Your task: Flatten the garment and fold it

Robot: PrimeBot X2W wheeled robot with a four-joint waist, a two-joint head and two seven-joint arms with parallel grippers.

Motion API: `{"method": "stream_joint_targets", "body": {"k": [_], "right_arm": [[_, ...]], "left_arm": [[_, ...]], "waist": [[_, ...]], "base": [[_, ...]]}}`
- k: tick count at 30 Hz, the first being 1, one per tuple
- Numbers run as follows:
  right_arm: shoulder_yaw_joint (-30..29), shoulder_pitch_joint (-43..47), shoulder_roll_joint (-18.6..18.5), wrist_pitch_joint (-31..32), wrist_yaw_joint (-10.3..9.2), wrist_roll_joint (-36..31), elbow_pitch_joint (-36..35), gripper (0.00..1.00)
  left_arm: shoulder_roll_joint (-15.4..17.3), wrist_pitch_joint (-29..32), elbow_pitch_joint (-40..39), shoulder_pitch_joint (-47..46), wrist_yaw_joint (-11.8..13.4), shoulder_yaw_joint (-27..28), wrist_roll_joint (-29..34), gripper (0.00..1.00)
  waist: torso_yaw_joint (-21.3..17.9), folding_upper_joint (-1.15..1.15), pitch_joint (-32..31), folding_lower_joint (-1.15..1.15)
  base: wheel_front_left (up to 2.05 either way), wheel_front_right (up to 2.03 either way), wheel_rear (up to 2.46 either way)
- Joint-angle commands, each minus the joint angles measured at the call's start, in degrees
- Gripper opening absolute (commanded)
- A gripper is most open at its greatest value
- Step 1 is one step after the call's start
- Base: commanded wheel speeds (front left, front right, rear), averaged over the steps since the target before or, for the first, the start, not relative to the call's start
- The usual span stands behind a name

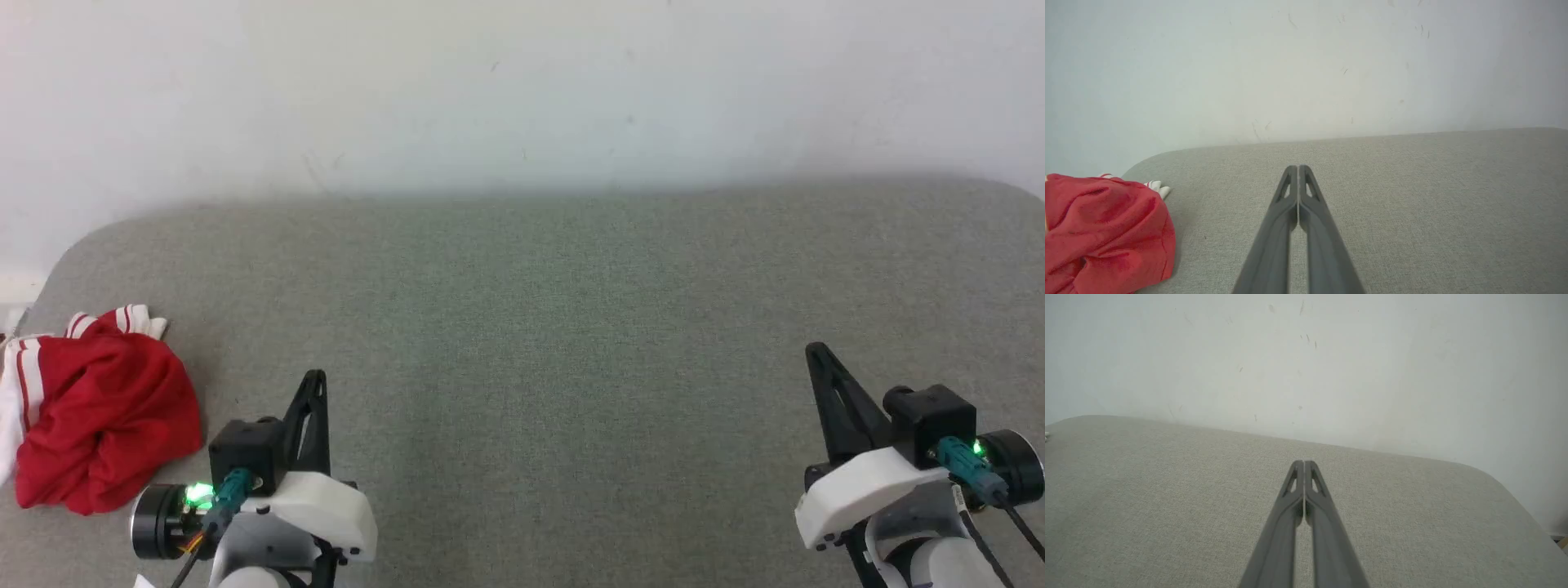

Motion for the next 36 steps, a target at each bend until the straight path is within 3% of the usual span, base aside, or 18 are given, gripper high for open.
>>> {"method": "stream_joint_targets", "body": {"k": [1, 22, 23, 36], "right_arm": [[-0.04, 0.84, 0.24, 0.03, -0.04, -0.43, -0.38, 0.0], [-0.04, 0.84, 0.24, 0.03, -0.04, -0.43, -0.38, 0.0], [-0.02, -0.01, -0.01, -0.02, 0.0, 0.02, 0.04, 1.0], [-1.05, -0.09, -0.02, -1.34, 0.0, 1.83, -0.42, 1.0]], "left_arm": [[-0.06, 0.01, -0.32, 0.3, -0.09, 0.19, 0.38, 0.0], [-0.06, 0.01, -0.32, 0.3, -0.09, 0.19, 0.38, 0.0], [0.0, -0.02, 0.01, -0.01, 0.01, -0.01, -0.02, 1.0], [0.0, -1.34, 0.16, -0.31, 0.99, -0.26, -0.69, 1.0]], "waist": [[0.0, 0.0, 0.0, 0.0], [0.0, 0.0, 0.0, 0.0], [0.0, 0.0, 0.0, 0.0], [0.08, 0.0, 0.2, 0.0]], "base": [[0.0, 0.0, 0.0], [0.0, 0.0, 0.0], [0.0, 0.0, 0.0], [0.0, 0.0, 0.0]]}}
